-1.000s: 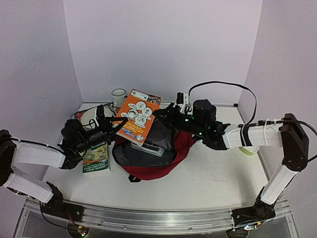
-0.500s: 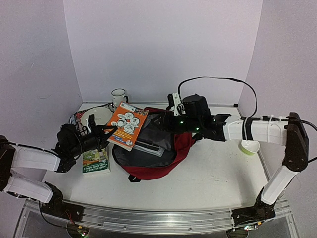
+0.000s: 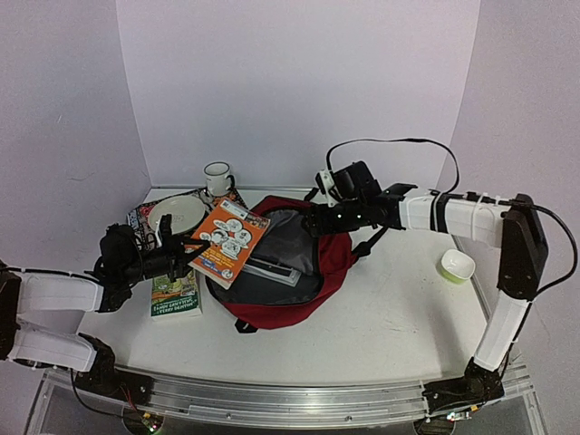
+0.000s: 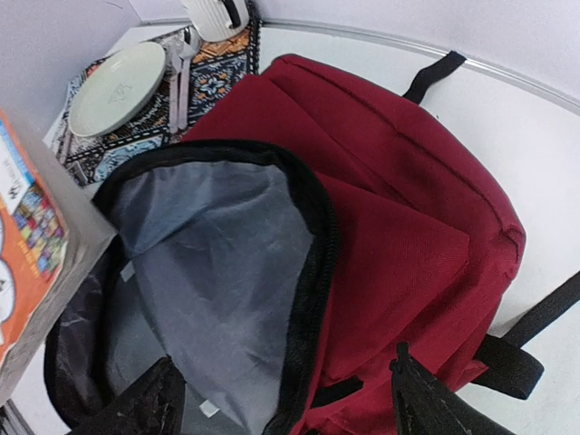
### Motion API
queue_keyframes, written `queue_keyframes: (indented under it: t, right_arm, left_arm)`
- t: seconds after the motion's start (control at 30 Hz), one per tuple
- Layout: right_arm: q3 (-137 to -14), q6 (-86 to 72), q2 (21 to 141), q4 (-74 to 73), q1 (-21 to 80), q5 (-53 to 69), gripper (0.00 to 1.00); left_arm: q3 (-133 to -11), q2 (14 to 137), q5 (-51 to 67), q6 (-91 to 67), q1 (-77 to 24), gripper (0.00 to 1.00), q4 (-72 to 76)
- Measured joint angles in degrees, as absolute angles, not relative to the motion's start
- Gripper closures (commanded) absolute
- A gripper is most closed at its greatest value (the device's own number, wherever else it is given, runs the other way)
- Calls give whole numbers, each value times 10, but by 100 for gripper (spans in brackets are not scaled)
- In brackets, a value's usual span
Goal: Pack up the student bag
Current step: Pick up the largest pocket of the bag from the student bag.
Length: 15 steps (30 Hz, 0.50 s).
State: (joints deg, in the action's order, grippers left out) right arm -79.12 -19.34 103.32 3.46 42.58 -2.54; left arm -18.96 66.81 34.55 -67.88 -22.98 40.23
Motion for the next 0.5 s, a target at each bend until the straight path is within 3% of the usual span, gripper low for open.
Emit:
queue_keyframes:
  t: [0.2, 0.37, 0.5]
  right_arm:
    - [-833, -177, 1111, 21, 417, -15, 39]
    - [-872, -171, 1150, 13, 415, 6, 80]
    - [-889, -170, 1152, 13, 414, 7, 98]
  left_arm:
    - [-190, 629, 387, -664, -221, 100, 347]
    - [-189, 614, 423, -658, -220, 100, 321]
    - [-189, 614, 458, -656, -220, 100, 308]
